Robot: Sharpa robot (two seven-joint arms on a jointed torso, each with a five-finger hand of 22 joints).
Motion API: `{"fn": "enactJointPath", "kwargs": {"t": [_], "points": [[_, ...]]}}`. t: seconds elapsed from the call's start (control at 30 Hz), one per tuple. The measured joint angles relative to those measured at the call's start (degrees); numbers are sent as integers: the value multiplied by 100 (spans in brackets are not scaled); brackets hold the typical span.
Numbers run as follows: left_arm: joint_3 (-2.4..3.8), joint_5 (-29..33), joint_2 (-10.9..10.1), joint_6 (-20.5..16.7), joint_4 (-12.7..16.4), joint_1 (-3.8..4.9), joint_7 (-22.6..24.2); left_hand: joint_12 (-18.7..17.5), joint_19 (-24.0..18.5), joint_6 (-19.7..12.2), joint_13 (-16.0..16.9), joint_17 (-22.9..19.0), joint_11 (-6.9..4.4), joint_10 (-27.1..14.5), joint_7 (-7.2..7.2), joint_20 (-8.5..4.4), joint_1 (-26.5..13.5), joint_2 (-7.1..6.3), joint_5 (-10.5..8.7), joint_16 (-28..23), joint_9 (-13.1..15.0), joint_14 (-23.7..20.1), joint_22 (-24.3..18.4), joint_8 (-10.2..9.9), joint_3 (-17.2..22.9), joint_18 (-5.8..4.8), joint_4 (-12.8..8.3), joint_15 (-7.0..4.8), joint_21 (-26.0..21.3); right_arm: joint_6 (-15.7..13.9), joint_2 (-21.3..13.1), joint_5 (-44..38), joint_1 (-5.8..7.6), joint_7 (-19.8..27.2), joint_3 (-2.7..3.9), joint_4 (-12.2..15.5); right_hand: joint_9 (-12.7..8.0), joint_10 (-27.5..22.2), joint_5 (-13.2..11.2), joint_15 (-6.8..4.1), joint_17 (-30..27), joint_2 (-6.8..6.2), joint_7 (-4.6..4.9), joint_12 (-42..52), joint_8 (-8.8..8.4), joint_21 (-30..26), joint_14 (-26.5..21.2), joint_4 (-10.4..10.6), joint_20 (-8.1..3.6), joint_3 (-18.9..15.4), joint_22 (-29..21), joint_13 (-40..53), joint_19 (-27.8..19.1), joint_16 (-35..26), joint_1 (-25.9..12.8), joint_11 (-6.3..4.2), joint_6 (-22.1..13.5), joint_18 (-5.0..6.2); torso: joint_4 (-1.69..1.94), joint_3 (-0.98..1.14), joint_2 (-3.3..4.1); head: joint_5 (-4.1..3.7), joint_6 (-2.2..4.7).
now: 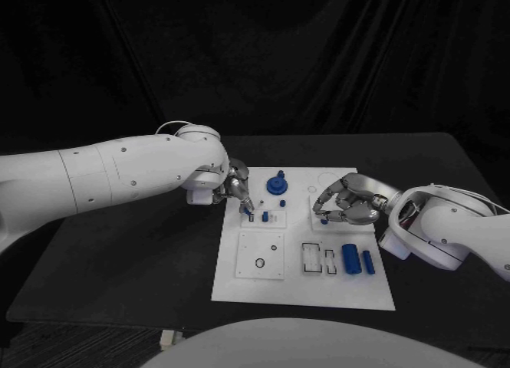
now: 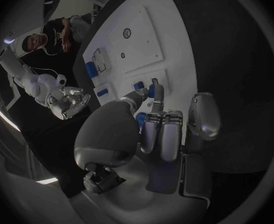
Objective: Assemble the parts on the task board
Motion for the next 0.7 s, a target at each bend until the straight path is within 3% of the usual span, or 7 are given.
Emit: {"fn": "enactJointPath", "kwargs": {"t": [0.7], "points": [[0, -1, 128, -51, -186, -139, -5, -67, -20, -11, 0, -1, 0, 0, -11, 20, 23, 23, -47, 0, 0, 0, 0, -10, 55, 0, -24, 0, -29, -1, -4, 0, -11, 0, 0, 4, -6, 0, 0, 0, 0, 0, 0, 0, 26, 0, 0, 0, 0, 0, 4, 0, 0, 0, 0, 0, 0, 0, 0, 0, 3, -2, 0]]}}
